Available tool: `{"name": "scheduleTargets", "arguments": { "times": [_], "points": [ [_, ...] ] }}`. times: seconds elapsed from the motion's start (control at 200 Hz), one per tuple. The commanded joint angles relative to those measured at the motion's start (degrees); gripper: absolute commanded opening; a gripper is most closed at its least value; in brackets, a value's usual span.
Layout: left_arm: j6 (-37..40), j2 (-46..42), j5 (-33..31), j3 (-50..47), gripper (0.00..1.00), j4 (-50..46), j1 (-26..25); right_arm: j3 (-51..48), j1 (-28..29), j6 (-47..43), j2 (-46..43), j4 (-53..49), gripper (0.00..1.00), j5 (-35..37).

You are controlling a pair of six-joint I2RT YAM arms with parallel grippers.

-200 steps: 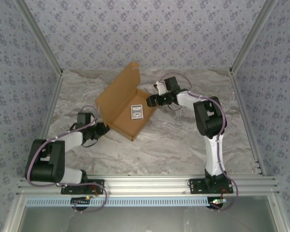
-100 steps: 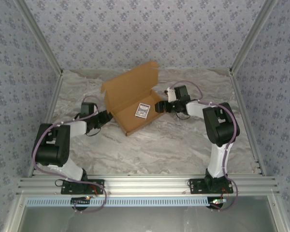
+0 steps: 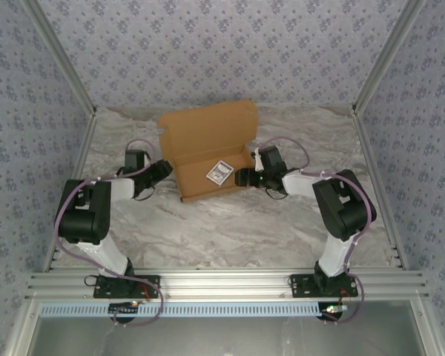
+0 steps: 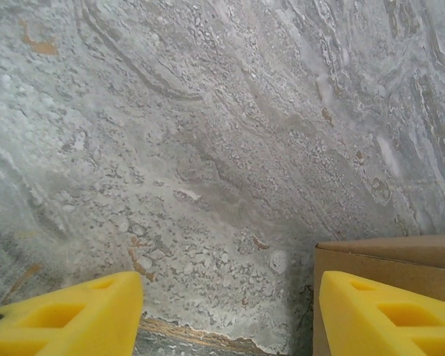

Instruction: Fold the paper box

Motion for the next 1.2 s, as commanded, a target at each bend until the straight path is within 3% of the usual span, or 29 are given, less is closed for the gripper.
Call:
{"name": "scheduleTargets", "arguments": {
  "times": [0.0,0.34,0.525,0.7,0.835,1.194],
  "points": [
    [1.37,0.92,-5.01,-1.57,0.66,-2.62,1.85,-2.2,1.2,4.66,-2.96,-2.39,0.86,3.77],
    [0.67,-2.0,-5.51,-4.62,0.68,-2.16,5.5,-2.77,0.11,4.05,-7.21,-4.76,0.92,8.14],
    [3.32,-10.75,-5.42,-7.51,0.68,-0.69,6.34,-2.19,-2.8,-5.93,-14.26,-4.15,0.92,7.91],
    [10.46,-22.82,-3.44,-10.1,0.68,1.57,6.26,-0.55,-10.91,-14.42,-17.64,1.73,0.91,-3.12],
    [14.82,-28.27,-1.58,-11.06,0.68,4.52,6.26,6.24,-14.32,-21.55,-13.55,0.08,0.91,-10.66],
    [31.04,-26.19,9.84,-5.63,0.67,4.25,6.05,23.38,-17.87,-38.03,1.17,-3.33,0.83,-24.93]
  ]
}}
